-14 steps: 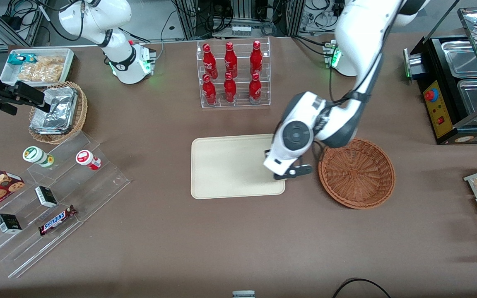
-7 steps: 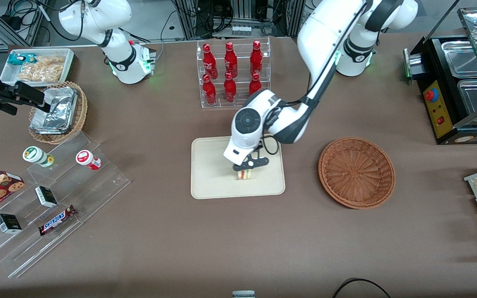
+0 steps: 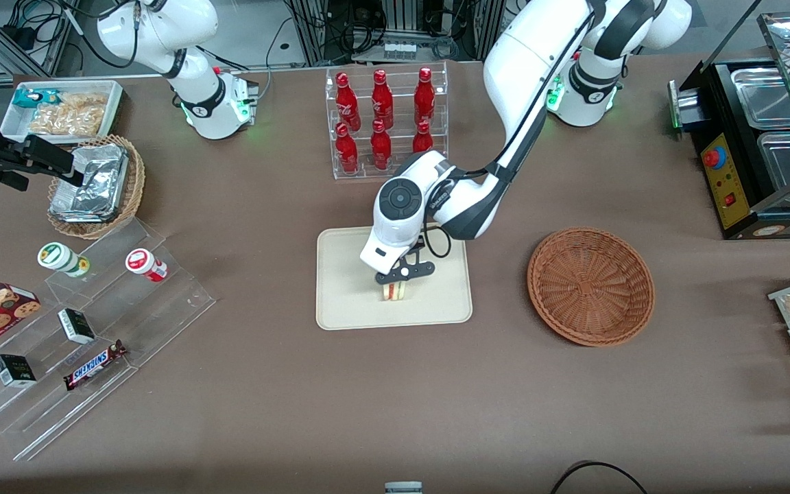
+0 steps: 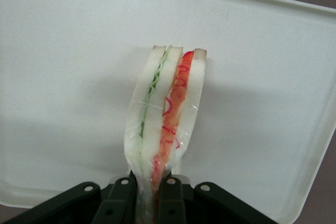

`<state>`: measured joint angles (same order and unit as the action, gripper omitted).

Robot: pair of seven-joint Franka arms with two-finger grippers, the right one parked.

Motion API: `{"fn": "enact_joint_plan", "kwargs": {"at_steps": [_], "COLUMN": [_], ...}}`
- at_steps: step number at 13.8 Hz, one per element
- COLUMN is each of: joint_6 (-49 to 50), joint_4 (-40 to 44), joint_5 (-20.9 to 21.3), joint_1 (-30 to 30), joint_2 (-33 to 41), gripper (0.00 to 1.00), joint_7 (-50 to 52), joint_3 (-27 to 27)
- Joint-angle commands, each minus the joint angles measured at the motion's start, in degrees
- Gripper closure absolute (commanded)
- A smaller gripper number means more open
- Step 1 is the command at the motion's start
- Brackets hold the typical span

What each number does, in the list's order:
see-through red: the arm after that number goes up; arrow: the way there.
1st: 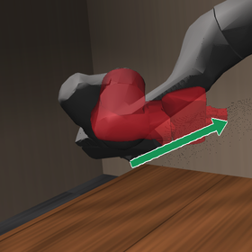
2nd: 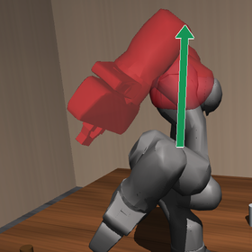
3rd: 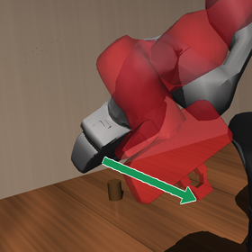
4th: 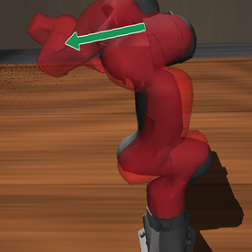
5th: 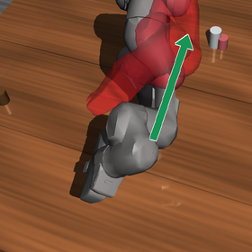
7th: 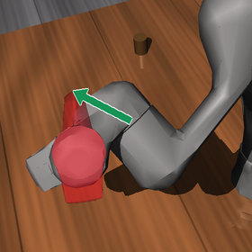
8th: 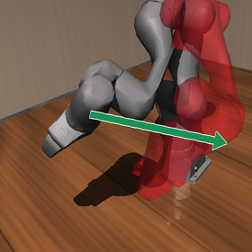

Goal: Place sandwich from basket to tray
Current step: 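Lower the sandwich onto the tray and open the left gripper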

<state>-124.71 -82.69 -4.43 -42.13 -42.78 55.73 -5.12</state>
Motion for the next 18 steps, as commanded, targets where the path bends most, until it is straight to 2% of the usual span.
{"fn": "enact_joint_plan", "kwargs": {"at_steps": [1, 2, 3, 8, 11, 14, 18], "joint_6": [0.5, 0.4, 0.5, 2.0, 10.5, 18.0, 26.1], "joint_4": [2.0, 2.0, 1.9, 2.0, 2.0, 1.9, 1.0], "joint_5": [0.0, -0.1, -0.1, 0.4, 0.6, 0.6, 2.5], "joint_1": [-0.7, -0.7, -0.8, -0.3, -0.1, -0.1, 0.2], "joint_2": [-1.3, -1.3, -1.3, 2.5, 7.3, 12.0, 14.3], "gripper": [0.64, 0.12, 0.0, 0.0, 0.0, 0.0, 0.0], "joint_7": [1.1, 1.1, 1.3, 1.3, 1.1, 0.1, 1.2], "joint_3": [0.6, 0.6, 0.6, 0.9, 1.2, 3.9, 8.2]}}
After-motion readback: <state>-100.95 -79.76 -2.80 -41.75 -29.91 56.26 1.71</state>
